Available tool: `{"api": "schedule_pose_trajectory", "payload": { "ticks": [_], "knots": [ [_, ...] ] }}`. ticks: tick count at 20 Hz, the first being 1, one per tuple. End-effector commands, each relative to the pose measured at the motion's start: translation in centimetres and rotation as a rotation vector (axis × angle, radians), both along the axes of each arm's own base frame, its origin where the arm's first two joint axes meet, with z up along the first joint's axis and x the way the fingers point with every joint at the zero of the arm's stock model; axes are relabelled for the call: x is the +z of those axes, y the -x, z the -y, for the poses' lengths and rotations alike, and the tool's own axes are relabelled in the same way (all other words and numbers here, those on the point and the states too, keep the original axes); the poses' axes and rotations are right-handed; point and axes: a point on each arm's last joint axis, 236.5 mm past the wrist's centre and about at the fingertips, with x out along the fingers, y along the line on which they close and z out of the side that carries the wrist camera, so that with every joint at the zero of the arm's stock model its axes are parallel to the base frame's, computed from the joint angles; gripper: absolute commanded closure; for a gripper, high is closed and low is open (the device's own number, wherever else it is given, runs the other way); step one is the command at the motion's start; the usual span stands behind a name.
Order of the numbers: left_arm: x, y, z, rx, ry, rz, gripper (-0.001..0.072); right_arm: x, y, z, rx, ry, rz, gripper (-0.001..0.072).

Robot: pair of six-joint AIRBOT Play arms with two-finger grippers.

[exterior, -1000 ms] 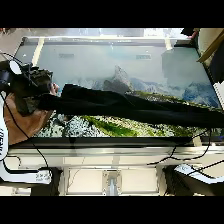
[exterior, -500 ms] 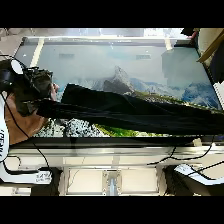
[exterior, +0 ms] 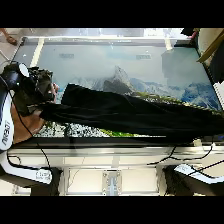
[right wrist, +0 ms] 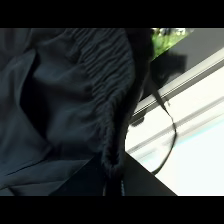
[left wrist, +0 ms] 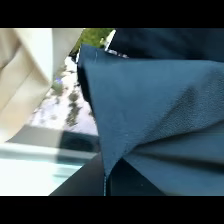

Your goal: Fold the clothes and pants, and hang the long-sleeved shirts on hangers.

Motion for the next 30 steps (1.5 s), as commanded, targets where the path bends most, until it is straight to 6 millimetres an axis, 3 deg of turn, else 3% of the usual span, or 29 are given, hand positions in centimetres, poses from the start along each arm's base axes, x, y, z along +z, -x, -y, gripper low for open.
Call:
{"api": "schedule_pose_trajectory", "payload": {
  "ticks": [1, 4, 6, 16, 18, 21, 24, 27, 29, 30],
  "knots": [
    [-2.8, -3.3, 4.1, 0.220, 0.272, 0.016, 0.0702, -1.9, -0.5, -0.5, -0.061, -0.095, -0.016, 0.0681],
    [-1.0, -9.7, 6.2, 0.412, 0.513, 0.217, 0.0704, -2.4, -1.8, 0.6, -0.106, -0.081, 0.026, 0.0681],
    [-0.2, -11.5, 6.1, 0.425, 0.540, 0.291, 0.0703, -2.2, -2.3, 0.9, -0.120, -0.071, 0.047, 0.0682],
    [4.4, -14.8, 5.0, 0.381, 0.526, 0.437, 0.0704, -1.4, -2.4, 1.3, -0.136, -0.064, 0.051, 0.0682],
    [4.5, -14.9, 4.6, 0.372, 0.504, 0.446, 0.0704, 0.2, -3.0, 2.2, -0.141, -0.026, 0.076, 0.0682],
    [3.0, -14.7, 2.6, 0.293, 0.331, 0.457, 0.0705, 2.2, -4.4, 3.1, -0.156, 0.008, 0.130, 0.0682],
    [2.1, -15.4, 2.2, 0.172, 0.149, 0.502, 0.0705, 1.1, -6.2, 2.2, -0.123, -0.012, 0.121, 0.0682],
    [1.2, -15.9, 3.0, 0.025, -0.009, 0.525, 0.0704, -0.1, -10.4, 1.6, -0.104, 0.012, 0.152, 0.0681],
    [1.1, -16.4, 3.0, -0.019, -0.119, 0.542, 0.0704, -1.7, -12.4, 1.2, -0.106, 0.027, 0.134, 0.0681],
    [1.2, -16.7, 2.7, -0.017, -0.170, 0.558, 0.0704, -2.9, -12.5, 1.2, -0.129, 0.037, 0.085, 0.0681]
  ]
}}
